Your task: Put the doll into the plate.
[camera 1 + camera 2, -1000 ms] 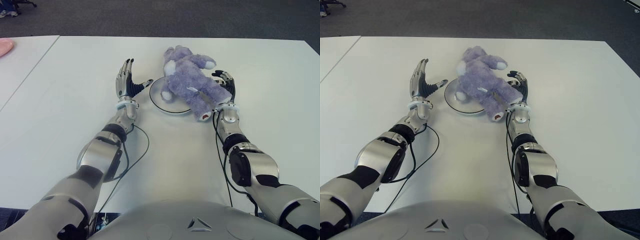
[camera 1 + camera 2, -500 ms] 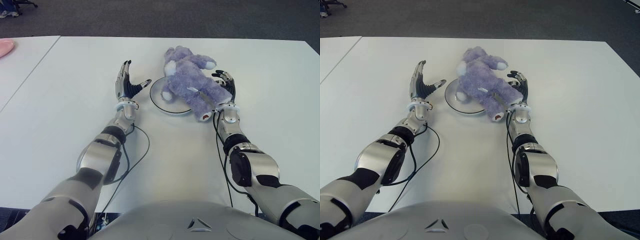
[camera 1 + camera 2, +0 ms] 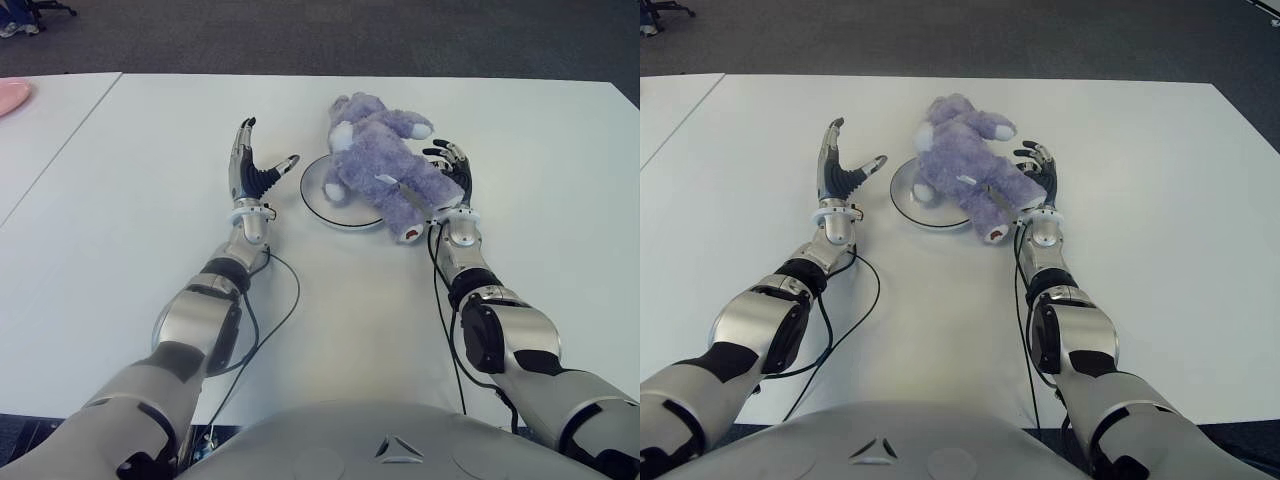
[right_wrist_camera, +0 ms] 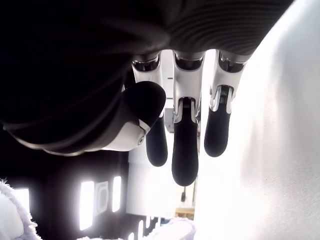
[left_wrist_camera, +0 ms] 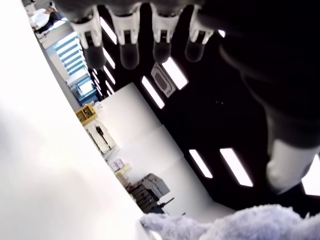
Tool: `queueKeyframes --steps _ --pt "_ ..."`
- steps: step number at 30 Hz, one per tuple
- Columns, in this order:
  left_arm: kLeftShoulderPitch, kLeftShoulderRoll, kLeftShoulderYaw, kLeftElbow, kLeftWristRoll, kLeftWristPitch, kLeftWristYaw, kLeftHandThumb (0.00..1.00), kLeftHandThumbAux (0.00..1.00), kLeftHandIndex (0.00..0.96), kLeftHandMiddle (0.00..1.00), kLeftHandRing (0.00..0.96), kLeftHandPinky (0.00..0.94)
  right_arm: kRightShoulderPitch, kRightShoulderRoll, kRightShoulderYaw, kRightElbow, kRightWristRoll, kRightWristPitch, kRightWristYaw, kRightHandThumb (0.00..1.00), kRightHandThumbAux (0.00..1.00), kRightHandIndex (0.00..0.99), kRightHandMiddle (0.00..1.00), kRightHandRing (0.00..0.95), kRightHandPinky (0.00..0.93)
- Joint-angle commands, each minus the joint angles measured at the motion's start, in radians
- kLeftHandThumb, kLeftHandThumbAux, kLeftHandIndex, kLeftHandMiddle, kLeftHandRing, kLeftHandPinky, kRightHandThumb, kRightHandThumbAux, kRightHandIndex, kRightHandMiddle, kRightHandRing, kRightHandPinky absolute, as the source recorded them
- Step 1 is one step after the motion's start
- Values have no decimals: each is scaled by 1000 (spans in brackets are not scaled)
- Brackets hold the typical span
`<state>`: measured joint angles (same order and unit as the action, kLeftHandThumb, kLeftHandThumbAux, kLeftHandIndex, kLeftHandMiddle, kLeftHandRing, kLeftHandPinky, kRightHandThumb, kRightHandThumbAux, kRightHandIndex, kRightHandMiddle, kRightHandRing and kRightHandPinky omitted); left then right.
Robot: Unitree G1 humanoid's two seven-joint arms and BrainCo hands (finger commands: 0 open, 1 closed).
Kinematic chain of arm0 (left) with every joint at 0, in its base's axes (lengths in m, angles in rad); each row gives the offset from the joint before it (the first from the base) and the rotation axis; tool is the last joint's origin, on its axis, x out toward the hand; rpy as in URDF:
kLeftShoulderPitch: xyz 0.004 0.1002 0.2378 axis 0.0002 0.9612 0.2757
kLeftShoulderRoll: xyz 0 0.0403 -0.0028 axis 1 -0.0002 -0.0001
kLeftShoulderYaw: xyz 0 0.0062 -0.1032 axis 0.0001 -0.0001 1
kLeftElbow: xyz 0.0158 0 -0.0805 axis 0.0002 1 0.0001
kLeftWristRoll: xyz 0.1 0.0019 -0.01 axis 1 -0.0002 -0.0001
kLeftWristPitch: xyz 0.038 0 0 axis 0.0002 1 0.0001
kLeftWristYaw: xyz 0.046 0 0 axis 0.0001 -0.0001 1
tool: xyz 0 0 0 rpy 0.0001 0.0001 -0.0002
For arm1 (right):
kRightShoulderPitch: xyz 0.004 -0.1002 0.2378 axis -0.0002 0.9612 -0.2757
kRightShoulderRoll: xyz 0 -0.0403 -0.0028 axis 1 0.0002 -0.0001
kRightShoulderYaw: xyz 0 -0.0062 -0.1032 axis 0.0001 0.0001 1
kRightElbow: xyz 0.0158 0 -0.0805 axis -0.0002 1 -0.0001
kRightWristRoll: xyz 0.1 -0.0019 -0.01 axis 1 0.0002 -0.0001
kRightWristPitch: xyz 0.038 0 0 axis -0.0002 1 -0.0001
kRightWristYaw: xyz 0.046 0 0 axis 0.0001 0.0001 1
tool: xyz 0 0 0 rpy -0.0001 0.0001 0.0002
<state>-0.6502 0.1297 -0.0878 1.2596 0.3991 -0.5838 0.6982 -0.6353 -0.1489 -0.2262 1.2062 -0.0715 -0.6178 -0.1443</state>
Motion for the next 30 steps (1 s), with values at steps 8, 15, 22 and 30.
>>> queueKeyframes --steps 8,15,22,30 --pt "235 -120 236 96 -302 25 -498 0 400 0 26 42 69 241 20 -10 145 3 98 1 1000 708 236 336 498 357" --pt "223 -157 467 87 -571 130 -851 0 392 0 44 49 81 239 19 -7 145 0 98 -5 1000 708 238 329 499 356" --pt "214 -152 503 92 -605 184 -898 0 411 0 49 53 86 238 19 -6 145 0 99 -2 1000 706 232 328 486 367" --pt "210 -144 490 93 -580 189 -897 0 434 0 53 52 72 237 20 -6 145 0 100 -1 1000 708 229 335 493 360"
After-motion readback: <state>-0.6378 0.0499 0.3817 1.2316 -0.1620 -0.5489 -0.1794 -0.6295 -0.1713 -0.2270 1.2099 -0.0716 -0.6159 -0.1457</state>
